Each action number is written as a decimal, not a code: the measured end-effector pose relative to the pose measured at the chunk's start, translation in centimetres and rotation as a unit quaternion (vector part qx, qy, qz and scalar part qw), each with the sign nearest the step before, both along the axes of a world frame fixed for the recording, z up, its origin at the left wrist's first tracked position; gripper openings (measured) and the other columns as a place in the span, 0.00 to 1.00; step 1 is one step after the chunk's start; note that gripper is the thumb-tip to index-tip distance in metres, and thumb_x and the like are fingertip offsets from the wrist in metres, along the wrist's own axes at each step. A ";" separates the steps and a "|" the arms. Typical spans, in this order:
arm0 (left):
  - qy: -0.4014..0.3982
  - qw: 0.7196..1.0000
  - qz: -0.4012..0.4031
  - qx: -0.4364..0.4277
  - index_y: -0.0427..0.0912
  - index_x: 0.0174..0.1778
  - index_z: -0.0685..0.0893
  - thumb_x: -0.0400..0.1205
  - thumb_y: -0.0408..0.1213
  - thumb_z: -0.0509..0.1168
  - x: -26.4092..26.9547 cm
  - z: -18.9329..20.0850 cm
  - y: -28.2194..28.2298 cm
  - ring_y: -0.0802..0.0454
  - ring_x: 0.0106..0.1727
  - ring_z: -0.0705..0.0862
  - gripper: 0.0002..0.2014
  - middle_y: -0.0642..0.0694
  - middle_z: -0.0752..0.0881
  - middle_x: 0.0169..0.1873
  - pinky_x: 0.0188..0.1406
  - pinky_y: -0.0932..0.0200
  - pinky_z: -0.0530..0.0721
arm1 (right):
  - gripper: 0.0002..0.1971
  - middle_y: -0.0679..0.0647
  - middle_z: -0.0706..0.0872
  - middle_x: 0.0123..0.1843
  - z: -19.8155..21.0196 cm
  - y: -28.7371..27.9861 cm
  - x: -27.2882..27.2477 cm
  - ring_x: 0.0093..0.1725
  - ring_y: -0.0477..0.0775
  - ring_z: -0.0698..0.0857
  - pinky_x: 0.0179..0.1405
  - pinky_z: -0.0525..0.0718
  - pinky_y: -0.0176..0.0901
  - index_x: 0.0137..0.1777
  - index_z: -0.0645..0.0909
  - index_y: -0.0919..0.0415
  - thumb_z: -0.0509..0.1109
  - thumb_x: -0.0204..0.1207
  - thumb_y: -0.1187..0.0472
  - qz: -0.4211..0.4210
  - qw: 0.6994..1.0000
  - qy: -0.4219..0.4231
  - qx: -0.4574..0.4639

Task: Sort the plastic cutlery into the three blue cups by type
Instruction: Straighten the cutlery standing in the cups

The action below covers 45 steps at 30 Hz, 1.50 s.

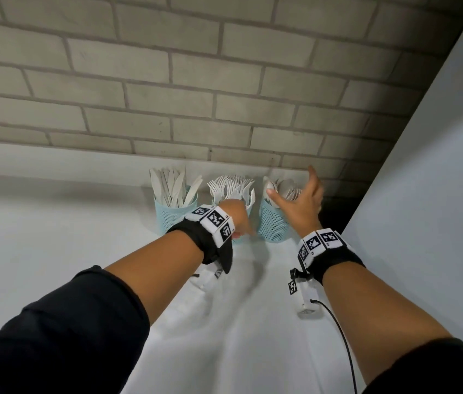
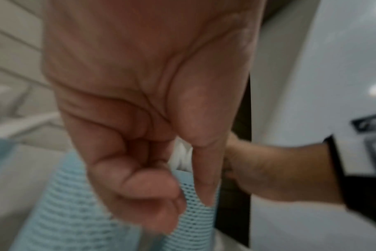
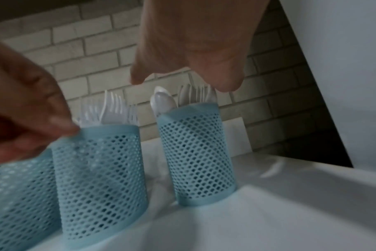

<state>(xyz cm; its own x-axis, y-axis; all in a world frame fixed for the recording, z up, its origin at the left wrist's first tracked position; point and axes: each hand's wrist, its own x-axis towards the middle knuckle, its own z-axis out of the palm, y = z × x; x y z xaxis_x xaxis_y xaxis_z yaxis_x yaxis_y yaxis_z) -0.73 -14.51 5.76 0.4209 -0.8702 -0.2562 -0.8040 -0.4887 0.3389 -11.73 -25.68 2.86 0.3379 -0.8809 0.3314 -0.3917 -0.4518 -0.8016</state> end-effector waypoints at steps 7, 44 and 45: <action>0.156 0.982 -0.036 -0.096 0.38 0.62 0.80 0.73 0.42 0.71 -2.4 -4.3 -5.0 0.43 0.55 0.86 0.22 0.40 0.85 0.52 0.56 0.48 0.86 | 0.61 0.58 0.52 0.83 -1.6 -1.2 -0.1 0.80 0.59 0.61 0.75 0.64 0.53 0.82 0.41 0.46 0.84 0.60 0.55 0.058 0.995 -0.009 0.082; 0.292 0.881 0.126 -0.351 0.35 0.68 0.73 0.60 0.39 0.80 -4.3 -8.1 -6.4 0.45 0.62 0.81 0.40 0.41 0.81 0.59 0.65 0.48 0.80 | 0.24 0.54 0.74 0.62 -1.0 -0.2 1.5 0.55 0.55 0.81 0.50 0.74 0.37 0.60 0.80 0.55 0.78 0.64 0.54 0.078 0.989 0.076 -0.095; 0.292 0.882 0.123 -0.350 0.36 0.68 0.70 0.59 0.41 0.81 -4.1 -8.1 -6.3 0.50 0.60 0.80 0.43 0.46 0.80 0.58 0.64 0.50 0.80 | 0.21 0.54 0.74 0.60 -1.2 -0.3 1.5 0.53 0.55 0.81 0.48 0.76 0.38 0.57 0.81 0.58 0.78 0.64 0.55 0.070 0.992 0.051 -0.091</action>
<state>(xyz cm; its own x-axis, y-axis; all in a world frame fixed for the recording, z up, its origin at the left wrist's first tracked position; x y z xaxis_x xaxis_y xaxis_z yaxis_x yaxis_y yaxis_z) -4.84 -20.86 -2.38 0.5932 -0.8019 0.0710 -0.2913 -0.1316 0.9475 -10.23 -25.97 1.63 0.4931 -0.7516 0.4381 -0.3894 -0.6410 -0.6614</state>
